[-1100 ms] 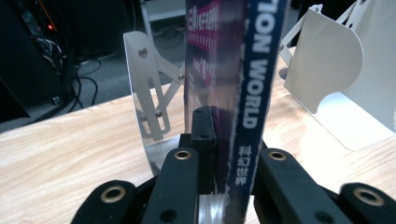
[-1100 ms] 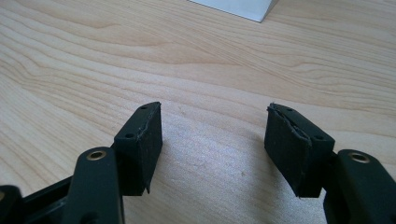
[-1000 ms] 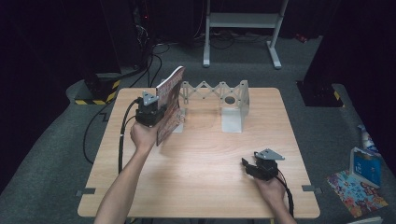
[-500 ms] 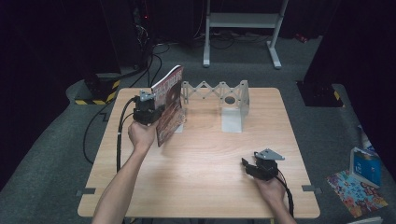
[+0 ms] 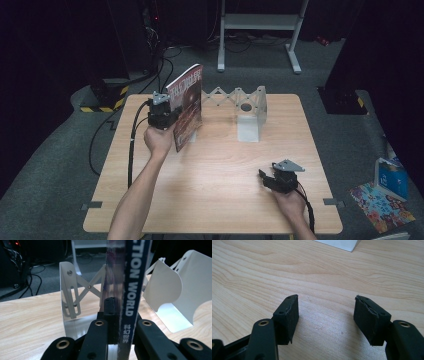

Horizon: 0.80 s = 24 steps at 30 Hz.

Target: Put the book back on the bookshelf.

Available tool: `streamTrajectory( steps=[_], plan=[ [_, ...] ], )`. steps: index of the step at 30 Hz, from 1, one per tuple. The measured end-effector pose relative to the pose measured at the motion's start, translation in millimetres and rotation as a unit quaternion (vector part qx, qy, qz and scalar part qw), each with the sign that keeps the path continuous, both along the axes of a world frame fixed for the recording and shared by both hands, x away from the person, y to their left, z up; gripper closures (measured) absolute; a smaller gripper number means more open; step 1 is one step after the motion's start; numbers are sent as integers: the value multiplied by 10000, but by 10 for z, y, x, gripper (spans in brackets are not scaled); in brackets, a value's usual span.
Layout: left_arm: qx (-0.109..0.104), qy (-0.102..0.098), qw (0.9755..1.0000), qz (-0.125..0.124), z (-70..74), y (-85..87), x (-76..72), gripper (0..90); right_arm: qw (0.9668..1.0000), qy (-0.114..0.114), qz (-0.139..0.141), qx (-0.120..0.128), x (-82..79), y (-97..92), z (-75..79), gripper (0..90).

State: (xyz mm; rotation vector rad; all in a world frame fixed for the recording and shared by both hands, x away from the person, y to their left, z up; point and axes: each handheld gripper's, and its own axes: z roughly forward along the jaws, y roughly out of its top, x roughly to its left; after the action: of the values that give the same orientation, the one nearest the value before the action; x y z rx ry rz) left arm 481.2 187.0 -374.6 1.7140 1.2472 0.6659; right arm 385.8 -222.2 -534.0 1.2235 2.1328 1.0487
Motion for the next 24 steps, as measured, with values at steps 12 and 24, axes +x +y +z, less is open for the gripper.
streamTrajectory(
  steps=[12, 24],
  plan=[
    [4, -180, 9997, 154, -79, -4, 27, 841, 10000, 7, -8, 8, -2, 1, 1, 369],
    [-83, -348, 9987, 353, -170, 32, 35, 840, 10000, 15, -8, 16, -2, 2, 1, 368]
  ],
)
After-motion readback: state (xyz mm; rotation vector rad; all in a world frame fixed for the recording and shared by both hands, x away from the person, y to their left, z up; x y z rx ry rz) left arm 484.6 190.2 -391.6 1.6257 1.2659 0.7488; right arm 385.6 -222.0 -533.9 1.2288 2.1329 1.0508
